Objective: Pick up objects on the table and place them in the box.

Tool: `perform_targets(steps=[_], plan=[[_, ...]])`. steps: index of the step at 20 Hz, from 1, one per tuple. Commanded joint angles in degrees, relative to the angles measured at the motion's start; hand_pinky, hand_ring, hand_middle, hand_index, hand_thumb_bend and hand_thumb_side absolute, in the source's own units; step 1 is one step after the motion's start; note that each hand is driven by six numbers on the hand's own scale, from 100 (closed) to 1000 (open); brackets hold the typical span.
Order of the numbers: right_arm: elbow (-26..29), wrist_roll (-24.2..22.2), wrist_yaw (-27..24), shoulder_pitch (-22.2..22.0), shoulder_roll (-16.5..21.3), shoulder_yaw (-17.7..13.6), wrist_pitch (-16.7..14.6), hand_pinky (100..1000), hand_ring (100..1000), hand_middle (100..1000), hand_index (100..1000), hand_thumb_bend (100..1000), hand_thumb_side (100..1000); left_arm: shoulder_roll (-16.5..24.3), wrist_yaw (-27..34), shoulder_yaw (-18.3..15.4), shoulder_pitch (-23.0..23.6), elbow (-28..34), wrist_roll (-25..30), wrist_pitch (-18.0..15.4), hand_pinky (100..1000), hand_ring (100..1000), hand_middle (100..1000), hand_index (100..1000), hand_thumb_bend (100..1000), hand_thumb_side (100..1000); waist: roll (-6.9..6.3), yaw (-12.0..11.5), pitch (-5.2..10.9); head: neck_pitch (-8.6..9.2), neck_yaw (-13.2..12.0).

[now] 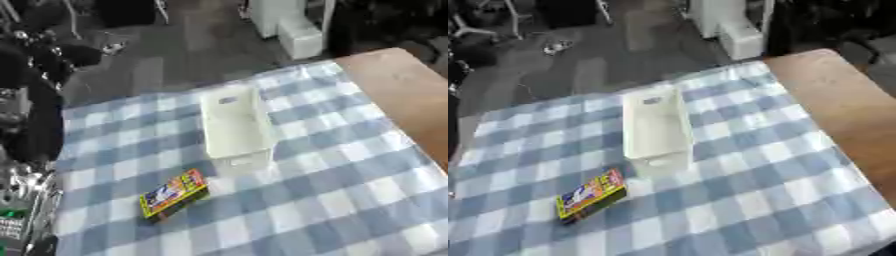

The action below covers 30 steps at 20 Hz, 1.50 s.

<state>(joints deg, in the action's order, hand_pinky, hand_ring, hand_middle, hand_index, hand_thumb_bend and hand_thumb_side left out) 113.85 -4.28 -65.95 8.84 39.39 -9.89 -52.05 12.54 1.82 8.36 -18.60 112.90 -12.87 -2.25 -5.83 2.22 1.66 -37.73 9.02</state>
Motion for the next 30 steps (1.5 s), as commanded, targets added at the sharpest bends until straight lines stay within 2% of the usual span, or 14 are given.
perform_targets(steps=[1,10,12,13,14,16,17,22,30], plan=[[0.74,-0.32,-0.01,0.16,1.84,-0.48,0.08,495,478,474,591,100,1000,0.53,0.15,-0.18,-0.75,0.95,0.04,0.04,652,609,869,896,671,875,0.46,-0.09,0.29,0.03,-0.65],[0.74,-0.35,-0.09,0.17,1.87,-0.49,0.08,496,478,474,591,100,1000,0.60,-0.41,-0.44,-0.62,0.45,-0.10,-0.06,646,602,869,896,678,864,0.43,-0.09,0.31,-0.18,-0.65],[0.74,-0.38,-0.04,0.15,1.89,-0.44,0.08,497,478,474,591,100,1000,0.64,-2.24,-0.94,-0.55,-0.46,-0.24,-0.05,645,601,874,895,704,836,0.43,-0.10,0.33,-0.33,-0.70],[0.74,-0.41,0.02,0.12,1.90,-0.39,0.08,498,478,474,591,100,1000,0.78,-3.78,-1.15,-0.47,-1.19,0.24,0.24,650,604,884,895,736,780,0.41,-0.12,0.32,-0.37,-0.70],[0.74,-0.44,0.08,0.10,1.89,-0.34,0.08,498,478,474,591,100,1000,0.81,-5.84,-1.34,-0.47,-1.90,1.20,0.58,655,605,885,892,748,738,0.41,-0.13,0.31,-0.41,-0.70],[0.74,-0.47,0.17,0.09,1.88,-0.29,0.08,498,478,474,591,100,1000,0.74,-9.88,-1.65,-0.48,-2.82,3.25,1.10,660,608,886,889,763,731,0.40,-0.14,0.30,-0.48,-0.70],[0.74,-0.45,0.18,0.09,1.88,-0.29,0.08,498,478,474,591,100,1000,0.81,-11.93,-1.74,-0.46,-3.28,4.39,1.48,668,611,888,885,776,699,0.39,-0.14,0.30,-0.56,-0.71],[0.74,-0.37,0.20,0.10,1.90,-0.31,0.08,498,478,474,591,100,1000,0.68,-21.73,-1.91,-0.55,-4.75,11.02,4.58,681,617,899,881,787,675,0.40,-0.13,0.33,-0.65,-0.74],[0.74,-0.46,0.20,0.08,1.89,-0.28,0.08,498,478,474,591,100,1000,0.49,-27.66,-1.79,-0.60,-5.01,19.73,8.77,687,624,910,877,794,655,0.40,-0.12,0.30,-0.63,-0.72]])
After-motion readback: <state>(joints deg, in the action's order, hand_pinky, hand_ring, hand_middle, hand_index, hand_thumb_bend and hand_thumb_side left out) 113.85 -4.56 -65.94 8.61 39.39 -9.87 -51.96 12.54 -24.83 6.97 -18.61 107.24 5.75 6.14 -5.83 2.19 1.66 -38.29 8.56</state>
